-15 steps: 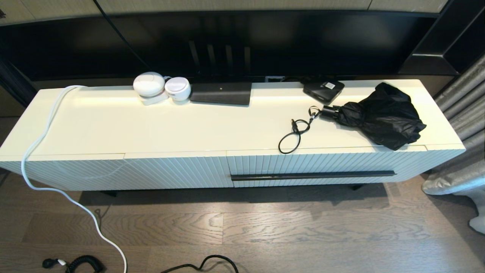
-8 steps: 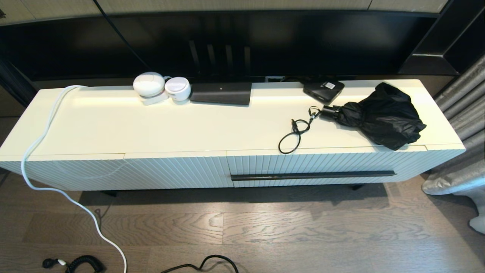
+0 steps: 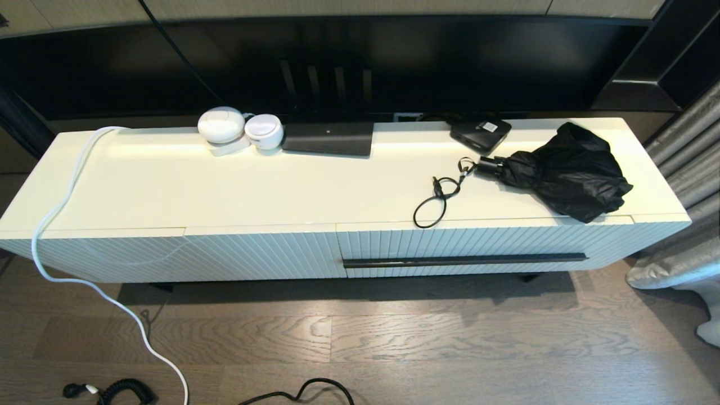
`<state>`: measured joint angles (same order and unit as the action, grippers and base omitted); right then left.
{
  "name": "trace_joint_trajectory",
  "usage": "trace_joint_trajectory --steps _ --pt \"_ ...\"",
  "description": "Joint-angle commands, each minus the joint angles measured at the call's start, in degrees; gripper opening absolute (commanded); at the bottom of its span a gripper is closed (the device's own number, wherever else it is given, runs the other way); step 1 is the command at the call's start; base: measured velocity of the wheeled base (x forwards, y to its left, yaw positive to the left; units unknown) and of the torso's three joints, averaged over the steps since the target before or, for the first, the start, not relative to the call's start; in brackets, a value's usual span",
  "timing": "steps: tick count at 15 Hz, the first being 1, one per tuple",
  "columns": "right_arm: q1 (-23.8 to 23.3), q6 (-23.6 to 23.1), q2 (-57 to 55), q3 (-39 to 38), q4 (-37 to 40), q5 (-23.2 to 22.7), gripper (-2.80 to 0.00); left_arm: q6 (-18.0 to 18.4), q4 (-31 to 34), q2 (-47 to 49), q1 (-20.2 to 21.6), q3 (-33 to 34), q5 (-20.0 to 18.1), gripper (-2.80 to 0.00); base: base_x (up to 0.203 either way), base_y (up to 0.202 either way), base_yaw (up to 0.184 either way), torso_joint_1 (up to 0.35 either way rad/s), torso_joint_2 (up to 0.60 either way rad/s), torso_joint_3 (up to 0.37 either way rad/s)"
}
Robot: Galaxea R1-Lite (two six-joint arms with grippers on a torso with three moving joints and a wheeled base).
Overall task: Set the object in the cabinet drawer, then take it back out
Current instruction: Open the drawer
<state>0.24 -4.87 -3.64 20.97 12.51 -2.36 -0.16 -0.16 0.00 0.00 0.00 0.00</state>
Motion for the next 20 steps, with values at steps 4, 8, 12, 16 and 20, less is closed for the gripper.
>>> trace_joint_trajectory --steps 4,8,12,16,20 --pt "0.7 -5.7 -11.0 9.2 0.9 -2.0 -2.80 0.0 0.0 0.0 0.0 0.0 0.0 -2.80 0.000 0.000 0.000 0.000 0.00 0.000" --pt "3.1 -12.9 -24.3 16.4 1.0 -2.5 -2.80 0.0 0.0 0.0 0.0 0.0 0.0 -2.80 0.000 0.000 0.000 0.000 0.00 0.000" --pt "10.6 -22.7 -31.6 21.3 3.7 -1.8 -2.80 0.0 0.0 0.0 0.0 0.0 0.0 -2.80 0.000 0.000 0.000 0.000 0.00 0.000" --pt "12.2 -33.8 -41.6 23.6 7.3 -1.5 -2.80 0.0 0.0 0.0 0.0 0.0 0.1 -2.80 0.000 0.000 0.000 0.000 0.00 0.000" --pt "12.3 -45.4 -50.3 22.3 6.9 -1.5 -2.80 0.0 0.0 0.0 0.0 0.0 0.0 -2.80 0.000 0.000 0.000 0.000 0.00 0.000"
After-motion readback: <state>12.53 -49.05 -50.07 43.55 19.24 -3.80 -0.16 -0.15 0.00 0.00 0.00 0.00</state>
